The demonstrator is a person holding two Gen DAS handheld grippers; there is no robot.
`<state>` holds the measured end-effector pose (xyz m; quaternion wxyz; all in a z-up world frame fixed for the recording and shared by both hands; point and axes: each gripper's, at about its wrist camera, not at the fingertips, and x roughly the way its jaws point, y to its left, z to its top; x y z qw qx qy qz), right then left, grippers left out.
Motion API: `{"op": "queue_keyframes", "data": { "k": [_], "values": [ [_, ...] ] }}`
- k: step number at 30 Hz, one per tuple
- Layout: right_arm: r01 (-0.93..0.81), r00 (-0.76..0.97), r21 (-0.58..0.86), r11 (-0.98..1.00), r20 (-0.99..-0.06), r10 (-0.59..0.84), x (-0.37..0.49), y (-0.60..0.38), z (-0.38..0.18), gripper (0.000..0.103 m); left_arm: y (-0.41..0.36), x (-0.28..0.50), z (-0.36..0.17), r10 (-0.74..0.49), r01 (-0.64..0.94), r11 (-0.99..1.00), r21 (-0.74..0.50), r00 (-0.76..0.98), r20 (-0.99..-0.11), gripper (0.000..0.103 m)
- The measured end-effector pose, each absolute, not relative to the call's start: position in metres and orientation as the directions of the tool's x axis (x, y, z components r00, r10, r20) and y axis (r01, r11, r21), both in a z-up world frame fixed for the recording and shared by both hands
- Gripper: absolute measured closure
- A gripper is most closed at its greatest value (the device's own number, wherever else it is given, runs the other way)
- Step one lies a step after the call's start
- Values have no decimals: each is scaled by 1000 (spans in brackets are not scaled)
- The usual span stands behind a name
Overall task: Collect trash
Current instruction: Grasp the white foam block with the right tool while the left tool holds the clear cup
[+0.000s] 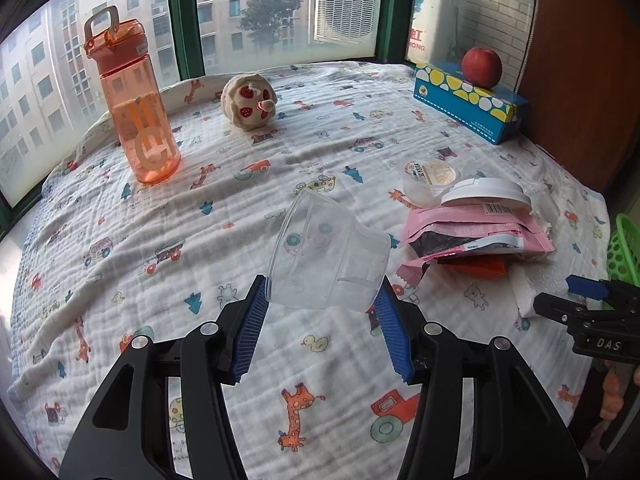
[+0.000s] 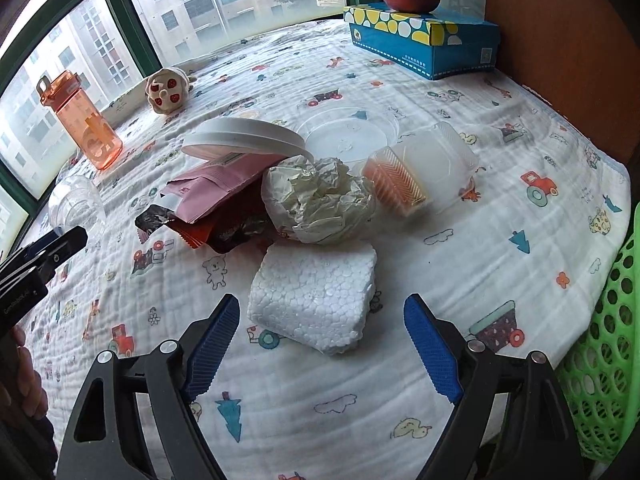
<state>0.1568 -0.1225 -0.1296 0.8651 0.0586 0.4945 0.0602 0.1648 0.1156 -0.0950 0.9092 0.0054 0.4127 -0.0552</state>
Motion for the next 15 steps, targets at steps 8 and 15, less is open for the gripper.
{"op": "queue_keyframes", "data": {
  "k": [8,15],
  "values": [
    [-64,496,150,987,-853,161,156,-118,-133,40,111,160,-87,-127,124,991,-59,663,-738,50],
    [-70,512,152,986,-843,166,143,-129,-123,41,102,154,-82,-143,135,988,-70,666,-733,50]
  ]
}}
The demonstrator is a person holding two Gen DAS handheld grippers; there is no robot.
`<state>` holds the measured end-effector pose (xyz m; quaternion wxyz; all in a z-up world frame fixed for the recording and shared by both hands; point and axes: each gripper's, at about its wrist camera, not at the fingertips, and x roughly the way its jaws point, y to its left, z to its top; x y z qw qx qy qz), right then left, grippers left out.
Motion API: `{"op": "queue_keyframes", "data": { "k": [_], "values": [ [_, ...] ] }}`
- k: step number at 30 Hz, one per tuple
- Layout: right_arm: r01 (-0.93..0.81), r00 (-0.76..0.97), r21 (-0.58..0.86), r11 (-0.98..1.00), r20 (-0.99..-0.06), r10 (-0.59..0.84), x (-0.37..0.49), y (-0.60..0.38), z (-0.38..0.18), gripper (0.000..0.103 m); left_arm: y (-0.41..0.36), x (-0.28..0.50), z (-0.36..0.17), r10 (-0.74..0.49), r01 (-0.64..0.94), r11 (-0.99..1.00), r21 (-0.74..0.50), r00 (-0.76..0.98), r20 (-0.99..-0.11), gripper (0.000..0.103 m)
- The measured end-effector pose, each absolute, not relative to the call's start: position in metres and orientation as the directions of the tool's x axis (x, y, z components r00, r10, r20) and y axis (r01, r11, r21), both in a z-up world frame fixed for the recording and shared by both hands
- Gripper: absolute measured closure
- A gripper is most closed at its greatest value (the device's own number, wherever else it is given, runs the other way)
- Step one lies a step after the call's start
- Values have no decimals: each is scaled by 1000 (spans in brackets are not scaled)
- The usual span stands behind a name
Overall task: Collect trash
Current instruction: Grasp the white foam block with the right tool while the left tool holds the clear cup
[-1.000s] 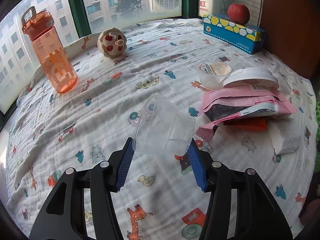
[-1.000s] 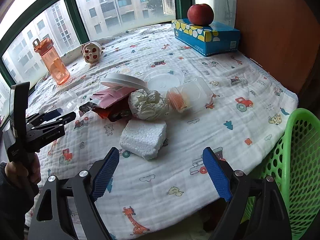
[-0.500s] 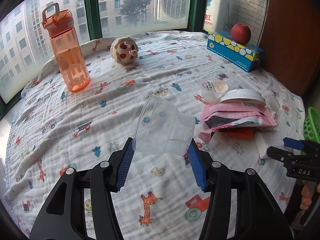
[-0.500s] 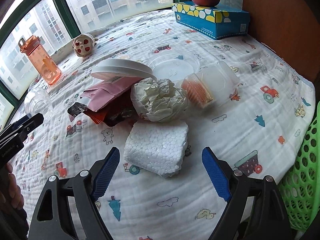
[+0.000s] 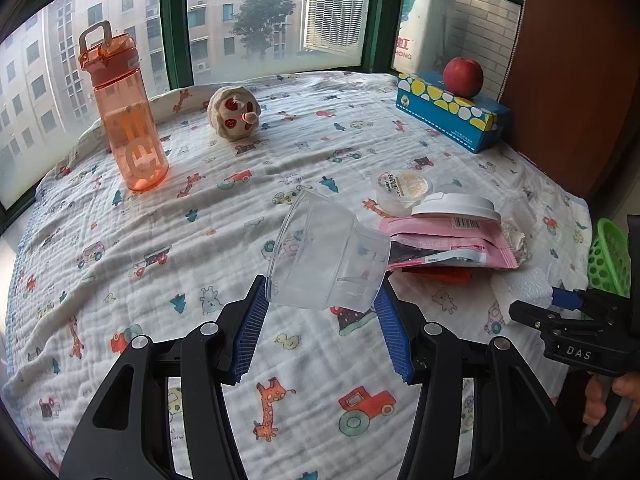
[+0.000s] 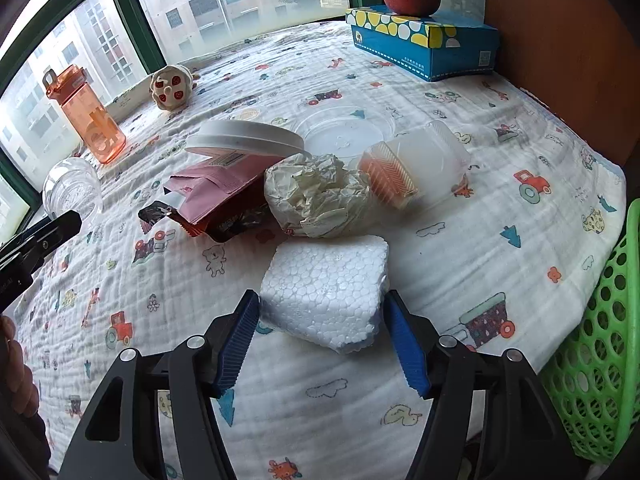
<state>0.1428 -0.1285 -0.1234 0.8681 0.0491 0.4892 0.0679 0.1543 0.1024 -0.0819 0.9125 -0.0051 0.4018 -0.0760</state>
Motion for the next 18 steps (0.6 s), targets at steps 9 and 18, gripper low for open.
{"op": "queue_keyframes", "data": {
  "k": [9,18],
  "values": [
    [-68,549,161,985,-818,172,118,-159,-102,41,79,143,-65,-177,175,982,-77,679,-713,50],
    [-33,601,167,985,-784,153,90,-204,-76,41,37,132,-48,-236,250,965,-84,679,-695,50]
  ]
}}
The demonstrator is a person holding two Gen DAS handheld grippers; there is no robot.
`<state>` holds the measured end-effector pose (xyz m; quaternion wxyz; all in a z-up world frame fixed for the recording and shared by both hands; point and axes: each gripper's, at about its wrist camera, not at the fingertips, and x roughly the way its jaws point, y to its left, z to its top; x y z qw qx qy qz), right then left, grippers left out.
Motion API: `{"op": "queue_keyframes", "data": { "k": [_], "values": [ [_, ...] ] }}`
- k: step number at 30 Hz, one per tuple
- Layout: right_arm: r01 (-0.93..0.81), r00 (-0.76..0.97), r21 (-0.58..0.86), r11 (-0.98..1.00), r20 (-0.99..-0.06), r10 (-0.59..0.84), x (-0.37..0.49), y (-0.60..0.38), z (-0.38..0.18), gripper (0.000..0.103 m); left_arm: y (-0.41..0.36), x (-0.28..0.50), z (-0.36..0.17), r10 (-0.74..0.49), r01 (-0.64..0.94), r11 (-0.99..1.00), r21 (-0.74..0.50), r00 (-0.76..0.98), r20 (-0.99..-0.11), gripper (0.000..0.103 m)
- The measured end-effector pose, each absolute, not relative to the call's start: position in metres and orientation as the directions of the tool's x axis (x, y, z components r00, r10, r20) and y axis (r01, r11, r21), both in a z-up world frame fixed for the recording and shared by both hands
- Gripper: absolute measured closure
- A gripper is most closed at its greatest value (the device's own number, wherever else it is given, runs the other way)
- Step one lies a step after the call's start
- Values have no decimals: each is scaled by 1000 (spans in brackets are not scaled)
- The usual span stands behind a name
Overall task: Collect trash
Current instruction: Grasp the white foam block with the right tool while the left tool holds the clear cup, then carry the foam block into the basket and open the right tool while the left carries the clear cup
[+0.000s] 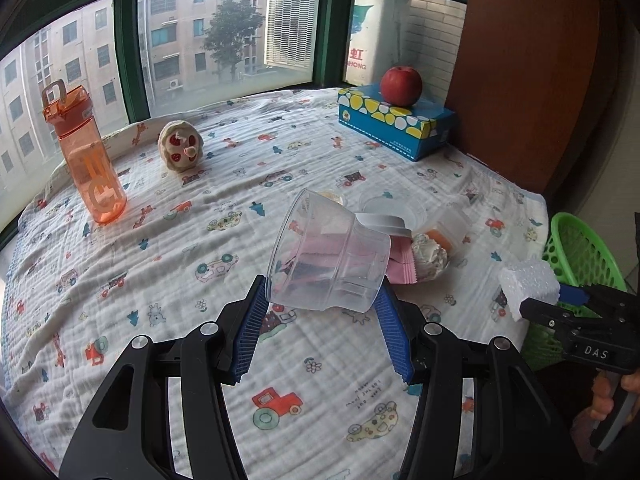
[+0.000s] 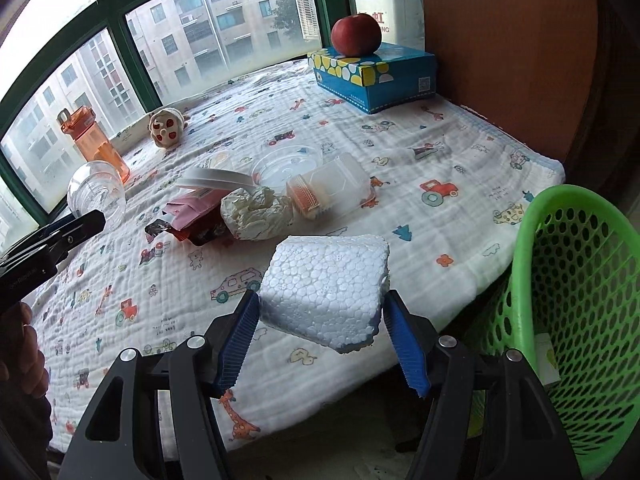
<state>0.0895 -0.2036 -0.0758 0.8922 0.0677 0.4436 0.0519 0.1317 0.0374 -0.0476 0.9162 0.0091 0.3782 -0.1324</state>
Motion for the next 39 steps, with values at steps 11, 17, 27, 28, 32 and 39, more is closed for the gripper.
{"op": "queue_keyframes", "data": {
  "k": [11,17,27,28,32,39],
  "values": [
    [57,667,152,987,-741,76,53,-267,-46,41,-34,120,-22,-335,370,924,-95,666,-666,50],
    [134,674,138,981,-739,11,37,-308,-43,41,-78,113,-11,-388,443,892,-88,651,-652,50],
    [246,657,104,964,-748,-88,11,-365,-49,41,-148,101,-3,-463,550,831,-82,603,-650,50],
    [256,655,104,961,-750,-94,9,-371,-50,41,-155,100,-3,-469,560,825,-80,597,-651,50],
    [285,646,103,953,-755,-112,0,-387,-54,41,-181,95,-2,-491,597,799,-75,574,-655,50],
    [324,638,105,940,-758,-135,-12,-408,-59,38,-220,87,-1,-519,652,756,-59,542,-661,50]
  ]
}}
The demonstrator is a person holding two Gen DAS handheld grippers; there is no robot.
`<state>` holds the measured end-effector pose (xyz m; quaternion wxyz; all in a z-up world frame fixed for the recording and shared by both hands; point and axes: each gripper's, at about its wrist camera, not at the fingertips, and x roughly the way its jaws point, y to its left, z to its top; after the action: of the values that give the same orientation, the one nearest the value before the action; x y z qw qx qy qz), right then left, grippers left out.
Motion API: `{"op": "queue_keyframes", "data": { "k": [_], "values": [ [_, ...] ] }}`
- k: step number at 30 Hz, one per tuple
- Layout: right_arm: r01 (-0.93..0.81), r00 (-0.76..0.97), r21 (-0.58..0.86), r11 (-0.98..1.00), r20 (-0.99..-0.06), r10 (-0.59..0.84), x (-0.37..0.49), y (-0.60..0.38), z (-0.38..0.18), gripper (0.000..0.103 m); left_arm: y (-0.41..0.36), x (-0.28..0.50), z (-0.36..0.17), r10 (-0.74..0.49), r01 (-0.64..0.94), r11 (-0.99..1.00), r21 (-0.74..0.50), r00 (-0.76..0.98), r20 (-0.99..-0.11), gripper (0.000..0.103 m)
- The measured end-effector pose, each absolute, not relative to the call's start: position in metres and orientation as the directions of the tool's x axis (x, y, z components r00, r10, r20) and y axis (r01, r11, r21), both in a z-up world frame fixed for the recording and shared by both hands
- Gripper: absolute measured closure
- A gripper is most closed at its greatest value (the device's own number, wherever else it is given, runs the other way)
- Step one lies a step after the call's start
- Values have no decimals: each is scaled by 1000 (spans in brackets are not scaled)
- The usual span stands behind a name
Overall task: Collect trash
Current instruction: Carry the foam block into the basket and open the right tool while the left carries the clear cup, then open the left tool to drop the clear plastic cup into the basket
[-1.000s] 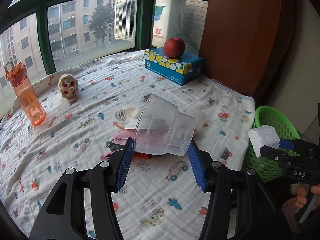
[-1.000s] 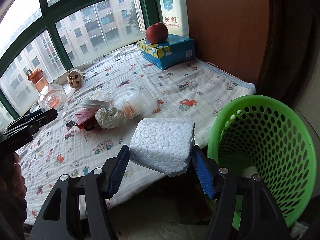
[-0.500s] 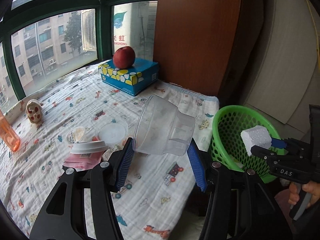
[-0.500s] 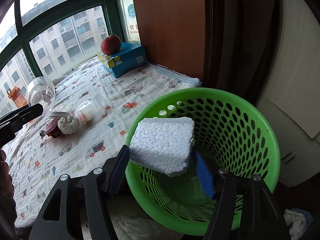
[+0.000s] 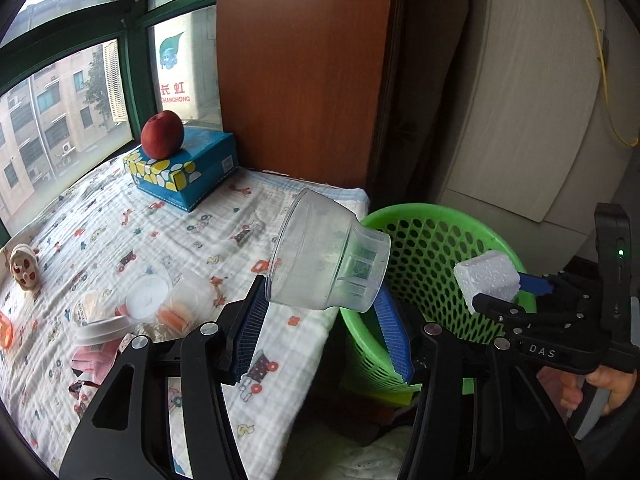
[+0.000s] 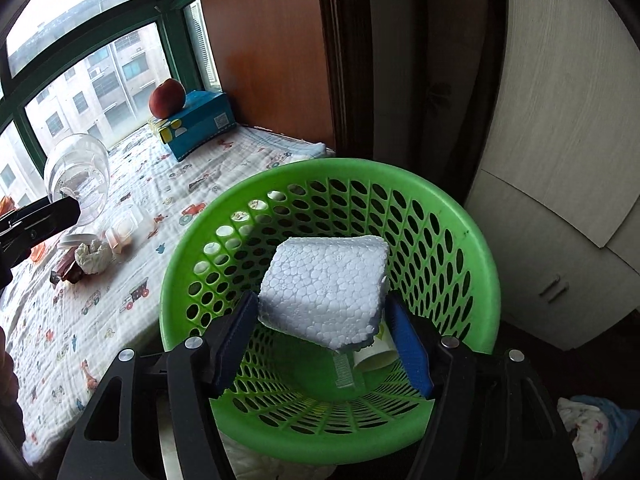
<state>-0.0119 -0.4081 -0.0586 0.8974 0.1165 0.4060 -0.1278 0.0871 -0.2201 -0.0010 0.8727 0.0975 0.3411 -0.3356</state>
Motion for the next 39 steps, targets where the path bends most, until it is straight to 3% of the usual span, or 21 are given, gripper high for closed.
{"op": "queue_keyframes", "data": {
  "k": [3,26,32,39],
  "values": [
    [339,639,109,934,-756,-144,-18,-416,-58,32,-234,84,-3,-534,674,736,-63,521,-667,50],
    [422,655,141,896,-730,-194,-52,-453,-52,29,-299,63,-29,-549,757,650,-66,408,-730,49],
    [425,656,146,893,-729,-193,-54,-453,-51,29,-302,61,-30,-551,758,648,-70,403,-731,33],
    [408,665,148,901,-724,-182,-51,-444,-47,28,-289,64,-27,-541,733,676,-72,428,-723,31]
  ]
}}
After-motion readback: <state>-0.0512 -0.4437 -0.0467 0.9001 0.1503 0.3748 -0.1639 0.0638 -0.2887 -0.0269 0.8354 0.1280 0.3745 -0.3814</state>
